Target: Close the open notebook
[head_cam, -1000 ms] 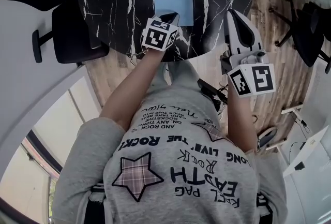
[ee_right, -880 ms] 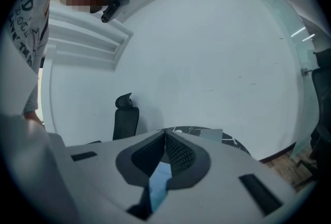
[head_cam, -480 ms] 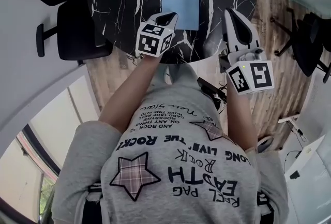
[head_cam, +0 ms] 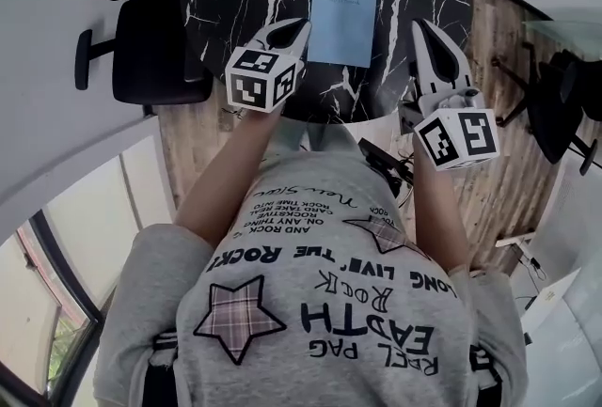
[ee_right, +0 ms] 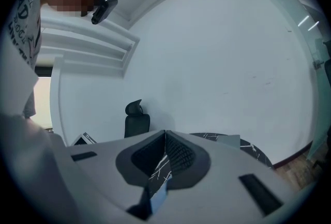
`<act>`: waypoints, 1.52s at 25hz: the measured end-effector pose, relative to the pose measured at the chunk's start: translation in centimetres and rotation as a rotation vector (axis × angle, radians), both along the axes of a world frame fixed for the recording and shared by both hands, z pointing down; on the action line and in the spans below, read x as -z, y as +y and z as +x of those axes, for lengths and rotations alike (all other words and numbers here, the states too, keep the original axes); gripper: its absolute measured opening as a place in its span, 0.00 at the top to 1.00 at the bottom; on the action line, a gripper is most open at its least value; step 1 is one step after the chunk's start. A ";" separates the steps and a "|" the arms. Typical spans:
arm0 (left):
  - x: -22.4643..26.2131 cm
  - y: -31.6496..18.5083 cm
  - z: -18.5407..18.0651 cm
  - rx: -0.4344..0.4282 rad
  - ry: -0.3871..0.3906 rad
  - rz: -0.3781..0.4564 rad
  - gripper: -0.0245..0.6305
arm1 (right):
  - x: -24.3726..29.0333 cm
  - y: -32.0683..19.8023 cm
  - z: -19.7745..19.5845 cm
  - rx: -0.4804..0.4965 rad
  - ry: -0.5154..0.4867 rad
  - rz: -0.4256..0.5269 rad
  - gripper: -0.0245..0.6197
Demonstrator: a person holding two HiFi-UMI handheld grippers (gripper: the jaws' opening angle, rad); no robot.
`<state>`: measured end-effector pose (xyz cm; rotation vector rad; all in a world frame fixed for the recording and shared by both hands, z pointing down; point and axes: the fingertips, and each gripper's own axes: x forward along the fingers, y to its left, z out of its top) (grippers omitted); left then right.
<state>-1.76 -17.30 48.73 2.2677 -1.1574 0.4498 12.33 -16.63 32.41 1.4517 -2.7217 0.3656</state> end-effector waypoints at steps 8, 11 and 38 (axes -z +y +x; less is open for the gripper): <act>5.0 -0.6 -5.1 0.114 0.013 0.108 0.95 | 1.7 0.2 -0.8 0.019 0.013 0.040 0.94; 7.1 -0.8 -7.1 0.158 0.021 0.150 0.95 | 2.8 0.2 -0.5 0.010 0.015 0.063 0.94; 21.3 1.5 -11.8 0.195 -0.007 0.576 0.95 | 9.0 1.8 1.9 -0.081 0.070 0.204 0.94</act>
